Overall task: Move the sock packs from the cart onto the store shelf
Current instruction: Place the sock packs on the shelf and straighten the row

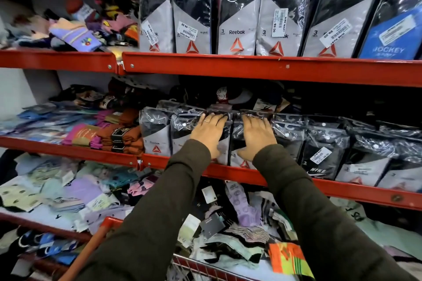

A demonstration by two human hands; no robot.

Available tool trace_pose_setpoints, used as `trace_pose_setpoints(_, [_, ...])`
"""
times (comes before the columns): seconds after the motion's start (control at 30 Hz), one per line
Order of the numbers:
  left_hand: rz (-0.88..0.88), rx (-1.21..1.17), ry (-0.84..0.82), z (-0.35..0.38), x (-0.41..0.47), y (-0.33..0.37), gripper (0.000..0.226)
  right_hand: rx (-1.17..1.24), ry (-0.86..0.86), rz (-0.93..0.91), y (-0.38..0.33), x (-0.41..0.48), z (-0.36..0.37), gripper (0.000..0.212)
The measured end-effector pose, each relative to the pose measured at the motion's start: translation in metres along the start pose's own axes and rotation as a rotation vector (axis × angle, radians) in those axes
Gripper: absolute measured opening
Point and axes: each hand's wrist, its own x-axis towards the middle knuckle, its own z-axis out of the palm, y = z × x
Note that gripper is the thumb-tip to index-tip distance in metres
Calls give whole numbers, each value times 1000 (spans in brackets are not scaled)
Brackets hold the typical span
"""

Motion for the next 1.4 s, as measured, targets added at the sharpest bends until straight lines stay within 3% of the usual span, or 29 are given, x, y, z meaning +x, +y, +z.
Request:
trace_pose_setpoints(0.37, [54, -63, 54, 9, -2, -8, 95, 7, -28, -113, 6, 1, -6, 92])
trace_pose_setpoints(0.5, [11, 2, 14, 7, -2, 17, 119, 11, 1, -58, 31, -21, -14, 105])
trace_pose_setpoints(0.63, [-20, -29, 113, -2, -5, 33, 143, 75, 126, 32, 60, -35, -25, 112])
trace_pose_setpoints(0.77, [99, -83, 174, -19, 8, 65, 127, 109, 164, 122, 96, -44, -38, 111])
trace_pose_setpoints(0.97, [220, -45, 150, -19, 37, 138, 117, 36, 25, 218, 154, -68, -44, 115])
trace_pose_setpoints(1.17, [203, 11, 58, -10, 49, 162, 116, -113, -39, 154, 161, -75, -27, 110])
trace_pose_setpoints(1.4, [139, -17, 142, -8, 44, 169, 98, -89, 6, 89, 169, -72, -20, 95])
